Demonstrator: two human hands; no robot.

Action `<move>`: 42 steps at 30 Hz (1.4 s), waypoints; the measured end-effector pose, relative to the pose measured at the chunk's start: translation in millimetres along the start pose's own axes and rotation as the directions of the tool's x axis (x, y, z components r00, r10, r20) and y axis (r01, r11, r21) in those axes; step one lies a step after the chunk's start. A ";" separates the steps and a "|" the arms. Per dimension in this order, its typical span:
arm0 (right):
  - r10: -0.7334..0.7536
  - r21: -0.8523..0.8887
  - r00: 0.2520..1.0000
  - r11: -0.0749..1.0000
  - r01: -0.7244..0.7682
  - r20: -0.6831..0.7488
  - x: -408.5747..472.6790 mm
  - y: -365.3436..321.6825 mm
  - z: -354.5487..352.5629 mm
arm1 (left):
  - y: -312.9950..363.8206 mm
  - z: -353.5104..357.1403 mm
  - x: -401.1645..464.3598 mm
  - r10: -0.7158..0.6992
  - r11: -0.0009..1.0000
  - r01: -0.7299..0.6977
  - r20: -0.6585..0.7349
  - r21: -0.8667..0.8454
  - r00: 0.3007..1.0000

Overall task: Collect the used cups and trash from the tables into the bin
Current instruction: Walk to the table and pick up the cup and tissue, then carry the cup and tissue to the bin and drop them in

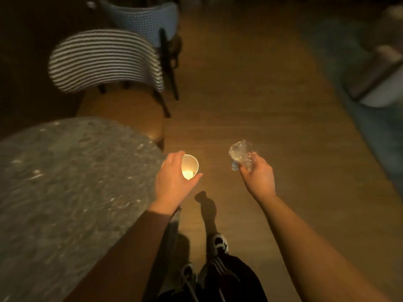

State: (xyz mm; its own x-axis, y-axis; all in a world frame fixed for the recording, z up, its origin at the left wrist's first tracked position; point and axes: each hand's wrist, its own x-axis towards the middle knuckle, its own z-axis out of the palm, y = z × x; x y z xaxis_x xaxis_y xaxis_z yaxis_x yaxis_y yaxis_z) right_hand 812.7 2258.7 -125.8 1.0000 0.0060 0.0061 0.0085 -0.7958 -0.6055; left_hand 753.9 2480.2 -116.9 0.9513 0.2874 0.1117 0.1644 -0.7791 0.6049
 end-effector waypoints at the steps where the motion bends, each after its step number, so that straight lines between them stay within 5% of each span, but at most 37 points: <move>1: 0.065 0.002 0.997 0.998 -0.065 -0.039 -13.8 19.9 -13.8 | 14.1 13.3 -3.8 0.054 0.999 -0.054 0.037 0.001 0.998; 5: 0.310 0.048 0.922 0.950 -0.308 -0.234 -80.9 93.9 -65.9 | 74.6 64.3 -28.8 0.260 0.966 -0.254 0.196 -0.056 0.946; 11: 0.591 0.150 0.690 0.794 -0.589 -0.417 -184.2 183.3 -133.0 | 176.3 133.5 -80.8 0.533 0.843 -0.513 0.373 -0.161 0.759; 18: 0.725 0.309 0.396 0.630 -0.712 -0.564 -290.0 265.2 -199.7 | 299.5 219.2 -168.4 0.731 0.662 -0.665 0.493 -0.345 0.472; 25: 0.779 0.410 0.160 0.478 -0.776 -0.606 -375.2 386.3 -278.6 | 444.6 325.4 -279.9 0.856 0.463 -0.750 0.456 -0.472 0.242; 42: 0.801 0.527 -0.059 0.335 -0.781 -0.596 -498.1 679.4 -511.2 | 779.1 533.0 -499.2 0.878 0.310 -0.746 0.479 -0.589 -0.015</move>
State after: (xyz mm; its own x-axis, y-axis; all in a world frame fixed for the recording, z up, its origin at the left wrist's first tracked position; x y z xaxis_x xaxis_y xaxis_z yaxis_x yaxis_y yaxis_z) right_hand 319.7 1405.5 -133.3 -0.0528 -0.9985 -0.0105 -0.7778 0.0477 -0.6267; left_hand 546.1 1432.8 -121.6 0.2555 -0.9549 0.1514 -0.8127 -0.1273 0.5686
